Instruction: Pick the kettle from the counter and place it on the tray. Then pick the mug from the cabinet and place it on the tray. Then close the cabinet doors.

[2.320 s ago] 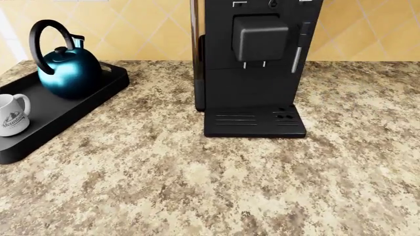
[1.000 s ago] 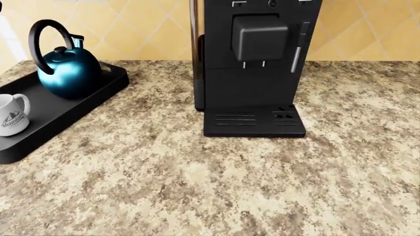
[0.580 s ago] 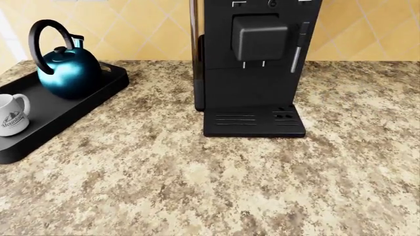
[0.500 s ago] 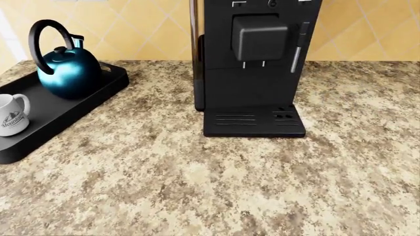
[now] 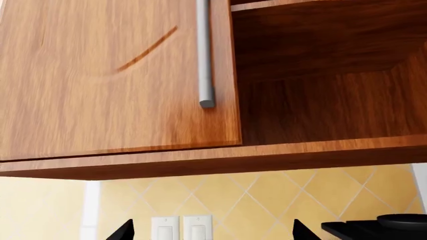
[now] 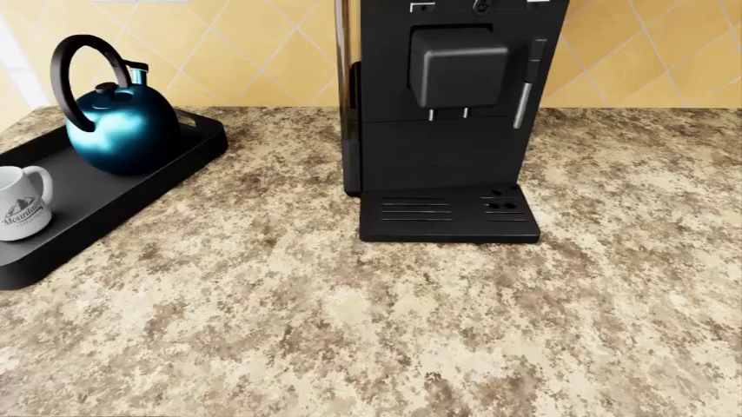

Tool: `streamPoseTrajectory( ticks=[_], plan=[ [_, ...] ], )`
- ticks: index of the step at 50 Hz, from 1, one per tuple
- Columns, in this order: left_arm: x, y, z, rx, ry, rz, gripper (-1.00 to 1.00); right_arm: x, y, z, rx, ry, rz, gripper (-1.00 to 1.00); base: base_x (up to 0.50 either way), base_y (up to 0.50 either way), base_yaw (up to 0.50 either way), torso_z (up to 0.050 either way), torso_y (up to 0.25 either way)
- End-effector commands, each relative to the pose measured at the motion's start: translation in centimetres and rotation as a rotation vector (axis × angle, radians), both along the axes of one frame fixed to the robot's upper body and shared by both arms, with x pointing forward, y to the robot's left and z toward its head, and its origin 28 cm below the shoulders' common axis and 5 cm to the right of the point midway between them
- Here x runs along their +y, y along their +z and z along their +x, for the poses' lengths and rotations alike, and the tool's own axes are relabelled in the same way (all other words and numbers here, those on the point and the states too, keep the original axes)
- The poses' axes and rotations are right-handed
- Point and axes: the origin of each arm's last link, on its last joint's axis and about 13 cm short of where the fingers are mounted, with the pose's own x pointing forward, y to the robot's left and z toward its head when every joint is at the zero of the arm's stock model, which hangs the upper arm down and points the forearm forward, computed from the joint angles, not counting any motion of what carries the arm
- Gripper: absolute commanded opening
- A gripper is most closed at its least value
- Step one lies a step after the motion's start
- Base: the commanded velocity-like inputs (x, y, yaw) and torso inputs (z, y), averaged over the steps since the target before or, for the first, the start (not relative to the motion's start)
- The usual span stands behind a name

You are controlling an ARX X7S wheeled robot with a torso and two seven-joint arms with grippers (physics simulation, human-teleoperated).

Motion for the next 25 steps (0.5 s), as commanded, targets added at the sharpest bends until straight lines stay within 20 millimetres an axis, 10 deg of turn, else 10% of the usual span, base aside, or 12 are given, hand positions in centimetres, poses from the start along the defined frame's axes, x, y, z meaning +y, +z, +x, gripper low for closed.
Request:
streamPoseTrajectory(
  ticks=[1,25],
  plan=[
    [0.1,-0.3,0.1,0.008,0.004,-0.003,1.0,0.0,-3.3,4.8,0.201,-0.014,0.016,1.0,0.0,0.0,0.0,0.0,0.0],
    [0.5,-0.4,-0.2,0.013,0.01,0.001,1.0,2.4,-5.4,9.7,0.333,0.053,-0.022,1.0,0.0,0.0,0.0,0.0,-0.007]
  ],
)
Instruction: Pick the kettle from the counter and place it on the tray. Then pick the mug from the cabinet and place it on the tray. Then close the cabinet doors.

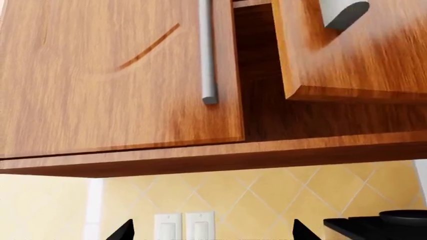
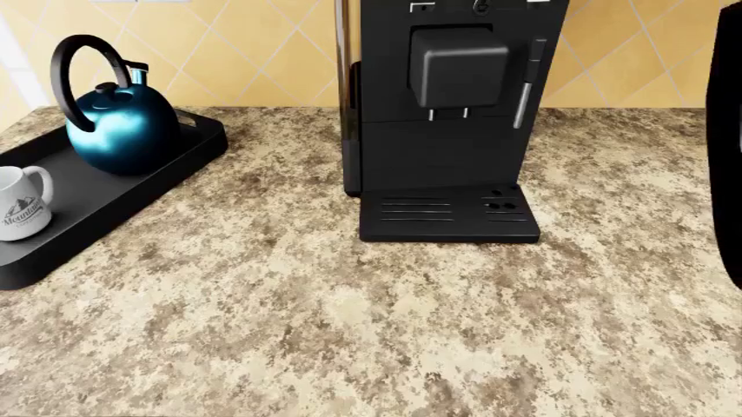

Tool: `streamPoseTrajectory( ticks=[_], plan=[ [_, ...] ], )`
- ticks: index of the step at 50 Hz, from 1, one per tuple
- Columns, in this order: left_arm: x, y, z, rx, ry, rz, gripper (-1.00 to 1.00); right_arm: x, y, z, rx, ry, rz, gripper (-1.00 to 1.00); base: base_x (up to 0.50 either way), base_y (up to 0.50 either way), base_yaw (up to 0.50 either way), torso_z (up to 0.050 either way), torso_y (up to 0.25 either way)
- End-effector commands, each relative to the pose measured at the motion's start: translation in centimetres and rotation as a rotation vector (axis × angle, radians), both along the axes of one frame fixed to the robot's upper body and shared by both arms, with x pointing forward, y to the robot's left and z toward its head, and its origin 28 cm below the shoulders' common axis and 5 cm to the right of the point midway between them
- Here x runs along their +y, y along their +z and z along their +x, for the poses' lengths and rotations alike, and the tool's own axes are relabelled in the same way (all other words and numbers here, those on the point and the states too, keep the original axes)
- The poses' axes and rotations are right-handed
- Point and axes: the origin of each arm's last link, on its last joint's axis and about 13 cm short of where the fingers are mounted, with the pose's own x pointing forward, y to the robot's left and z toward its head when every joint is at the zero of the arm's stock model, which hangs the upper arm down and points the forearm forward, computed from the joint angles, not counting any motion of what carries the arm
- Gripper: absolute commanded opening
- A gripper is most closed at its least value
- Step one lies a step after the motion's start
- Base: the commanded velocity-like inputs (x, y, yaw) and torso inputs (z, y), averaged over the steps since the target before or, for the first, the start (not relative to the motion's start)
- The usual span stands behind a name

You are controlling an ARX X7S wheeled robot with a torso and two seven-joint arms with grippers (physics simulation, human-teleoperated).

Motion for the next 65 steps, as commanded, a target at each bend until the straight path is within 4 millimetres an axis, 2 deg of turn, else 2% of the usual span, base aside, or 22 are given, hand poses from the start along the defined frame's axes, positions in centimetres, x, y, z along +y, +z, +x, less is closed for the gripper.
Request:
streamPoseTrajectory(
  ticks=[1,15,27,34,43,55,61,65],
  plan=[
    [0.2,-0.3,0.1,0.006,0.004,-0.001,1.0,0.7,-6.0,5.7,0.29,-0.019,-0.04,1.0,0.0,0.0,0.0,0.0,-0.01],
    [0.4,-0.7,0.1,0.016,0.008,0.002,1.0,1.7,-8.8,7.0,0.347,0.003,-0.059,1.0,0.0,0.0,0.0,0.0,-0.008],
    [0.6,-0.9,0.1,0.025,0.019,0.009,1.0,2.4,-12.1,8.2,0.421,0.035,-0.055,1.0,0.0,0.0,0.0,0.0,-0.009],
    [0.6,-1.1,0.3,0.03,0.019,0.008,1.0,3.6,-13.6,8.4,0.494,0.153,-0.087,1.0,0.0,0.0,0.0,0.0,-0.01],
    [0.7,-1.0,0.5,0.031,0.019,0.003,1.0,4.3,-15.3,8.7,0.554,0.191,-0.117,1.0,0.0,0.0,0.0,0.0,-0.009],
    [0.9,-1.1,0.5,0.033,0.026,0.0,1.0,4.3,-16.5,9.0,0.589,0.208,-0.125,1.0,0.0,0.0,0.0,0.0,-0.008],
    [1.1,-1.3,0.7,0.038,0.031,-0.004,1.0,5.0,-17.1,8.9,0.612,0.257,-0.143,1.0,0.0,0.0,0.0,0.0,-0.009],
    [1.2,-1.3,0.6,0.04,0.036,-0.006,1.0,5.4,-16.1,8.6,0.588,0.298,-0.155,1.0,0.0,0.0,0.0,0.0,-0.008]
  ],
)
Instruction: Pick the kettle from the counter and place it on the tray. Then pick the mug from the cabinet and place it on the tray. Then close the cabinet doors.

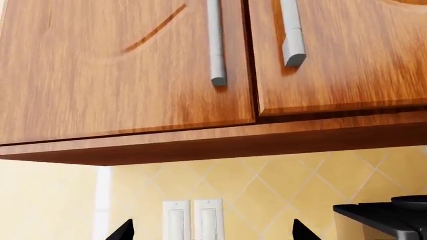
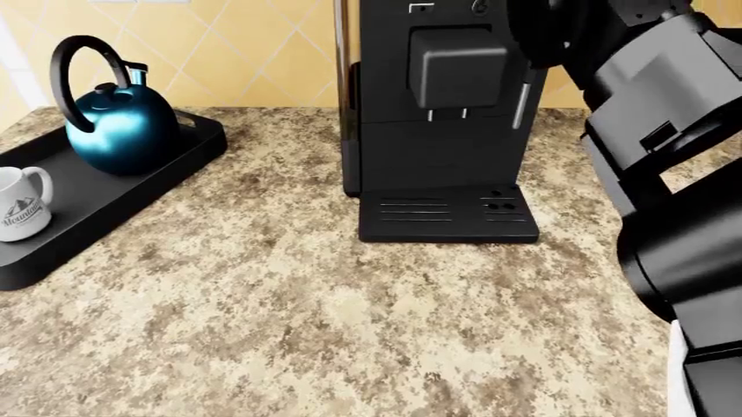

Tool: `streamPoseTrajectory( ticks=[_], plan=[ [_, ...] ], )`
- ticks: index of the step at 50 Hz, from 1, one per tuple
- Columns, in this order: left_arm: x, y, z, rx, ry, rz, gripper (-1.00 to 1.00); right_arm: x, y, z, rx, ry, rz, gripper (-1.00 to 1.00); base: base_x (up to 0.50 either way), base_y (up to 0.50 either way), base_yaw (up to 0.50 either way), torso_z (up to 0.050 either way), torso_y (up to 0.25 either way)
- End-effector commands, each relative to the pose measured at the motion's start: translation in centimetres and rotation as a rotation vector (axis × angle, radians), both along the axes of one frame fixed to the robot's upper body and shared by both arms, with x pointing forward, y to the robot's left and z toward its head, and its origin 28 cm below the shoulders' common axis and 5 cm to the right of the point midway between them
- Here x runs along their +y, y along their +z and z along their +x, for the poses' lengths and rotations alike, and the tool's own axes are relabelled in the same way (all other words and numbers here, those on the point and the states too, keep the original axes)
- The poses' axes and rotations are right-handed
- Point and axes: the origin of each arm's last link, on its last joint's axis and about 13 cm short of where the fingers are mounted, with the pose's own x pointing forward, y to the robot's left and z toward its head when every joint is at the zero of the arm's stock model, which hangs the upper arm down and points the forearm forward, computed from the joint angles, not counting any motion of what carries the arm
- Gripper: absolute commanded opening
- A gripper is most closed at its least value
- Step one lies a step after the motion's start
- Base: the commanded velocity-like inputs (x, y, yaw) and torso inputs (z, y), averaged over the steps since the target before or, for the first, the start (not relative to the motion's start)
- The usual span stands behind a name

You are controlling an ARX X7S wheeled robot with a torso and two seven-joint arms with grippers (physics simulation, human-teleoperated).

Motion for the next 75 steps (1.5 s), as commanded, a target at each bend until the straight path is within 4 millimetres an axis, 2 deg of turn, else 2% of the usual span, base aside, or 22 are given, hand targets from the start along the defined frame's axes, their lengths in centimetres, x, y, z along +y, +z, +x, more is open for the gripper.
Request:
streamPoseTrajectory(
  ticks=[1,16,25,30,36,49,61,75],
  plan=[
    [0.4,-0.2,0.1,0.006,0.01,-0.007,1.0,1.0,-7.1,2.4,0.525,0.004,-0.266,1.0,0.0,0.0,0.0,0.0,-0.01],
    [0.4,-0.2,0.2,0.007,0.018,-0.013,1.0,3.0,-1.7,-0.1,0.376,0.161,-0.331,1.0,0.0,0.0,0.0,0.0,-0.007],
    [0.5,-0.2,0.2,0.007,0.027,-0.012,1.0,2.9,2.1,-1.8,0.302,0.178,-0.29,1.0,0.0,0.0,0.0,0.0,-0.002],
    [0.5,-0.2,0.3,0.008,0.026,-0.015,1.0,2.7,3.3,-2.3,0.283,0.158,-0.268,1.0,0.0,0.0,0.0,0.0,0.0],
    [0.8,-0.3,0.3,0.009,0.031,-0.022,1.0,2.0,2.4,-1.6,0.318,0.067,-0.264,1.0,0.0,0.0,0.0,0.0,0.0],
    [1.0,-0.5,0.1,0.016,0.052,-0.026,1.0,-0.8,1.3,-0.2,0.395,-0.117,-0.142,1.0,0.0,0.0,0.0,0.0,-0.003],
    [1.1,-0.7,0.1,0.024,0.066,-0.025,1.0,-1.1,0.4,0.2,0.431,-0.174,-0.109,1.0,0.0,0.0,0.0,0.0,-0.005],
    [1.0,-0.5,0.5,0.032,0.077,-0.017,1.0,-2.9,-1.5,1.2,0.502,-0.355,-0.081,1.0,0.0,0.0,0.0,0.0,-0.01]
  ],
)
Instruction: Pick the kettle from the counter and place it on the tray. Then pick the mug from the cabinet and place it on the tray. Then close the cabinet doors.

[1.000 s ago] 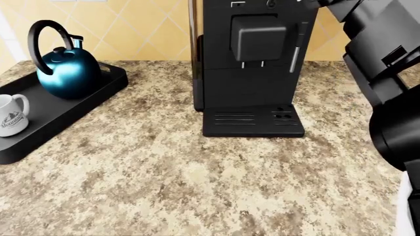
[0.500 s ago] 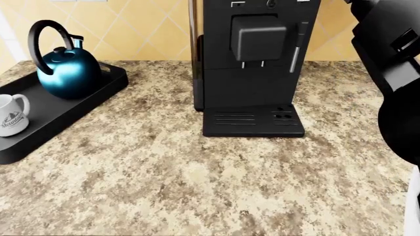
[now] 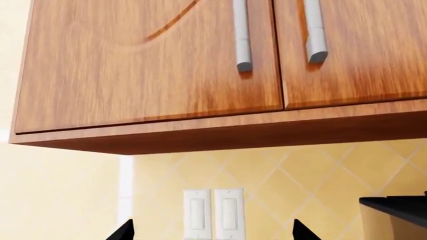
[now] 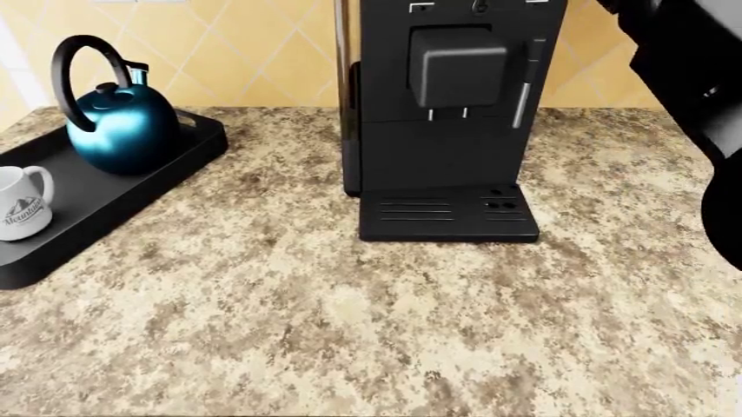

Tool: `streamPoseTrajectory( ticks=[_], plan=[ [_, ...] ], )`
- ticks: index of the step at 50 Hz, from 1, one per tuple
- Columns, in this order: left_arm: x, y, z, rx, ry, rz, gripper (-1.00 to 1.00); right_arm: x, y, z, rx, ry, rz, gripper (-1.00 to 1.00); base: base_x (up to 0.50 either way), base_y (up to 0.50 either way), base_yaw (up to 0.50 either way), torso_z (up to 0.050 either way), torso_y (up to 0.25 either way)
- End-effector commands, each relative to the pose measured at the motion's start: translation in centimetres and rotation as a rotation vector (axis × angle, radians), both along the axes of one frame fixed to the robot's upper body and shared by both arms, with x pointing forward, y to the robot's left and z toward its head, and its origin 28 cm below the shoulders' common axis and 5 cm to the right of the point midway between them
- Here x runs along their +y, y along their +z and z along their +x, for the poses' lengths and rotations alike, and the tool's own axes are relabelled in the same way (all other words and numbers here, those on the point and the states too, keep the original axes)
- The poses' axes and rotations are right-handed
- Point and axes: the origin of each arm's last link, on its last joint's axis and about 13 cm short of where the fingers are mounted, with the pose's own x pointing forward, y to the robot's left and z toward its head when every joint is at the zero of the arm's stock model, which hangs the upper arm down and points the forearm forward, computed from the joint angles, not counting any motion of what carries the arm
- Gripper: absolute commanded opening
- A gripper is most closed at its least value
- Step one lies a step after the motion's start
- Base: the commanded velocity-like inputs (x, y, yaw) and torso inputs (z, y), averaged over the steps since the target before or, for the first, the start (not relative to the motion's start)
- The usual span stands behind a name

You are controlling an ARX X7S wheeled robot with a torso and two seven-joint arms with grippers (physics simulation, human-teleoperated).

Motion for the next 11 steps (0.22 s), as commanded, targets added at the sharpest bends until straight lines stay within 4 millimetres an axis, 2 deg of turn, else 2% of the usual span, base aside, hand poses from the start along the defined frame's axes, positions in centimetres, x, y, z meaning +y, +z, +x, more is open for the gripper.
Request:
streamPoseTrajectory(
  ticks=[1,11],
  plan=[
    [-0.06,0.2,0.22,0.005,0.009,0.005,1.0,-5.27,-4.0,2.91,0.19,-0.416,0.087,1.0,0.0,0.0,0.0,0.0,-0.011],
    [0.08,0.08,0.67,0.012,0.01,0.004,1.0,-5.35,-4.54,3.08,0.214,-0.441,0.086,1.0,0.0,0.0,0.0,0.0,-0.011]
  ],
)
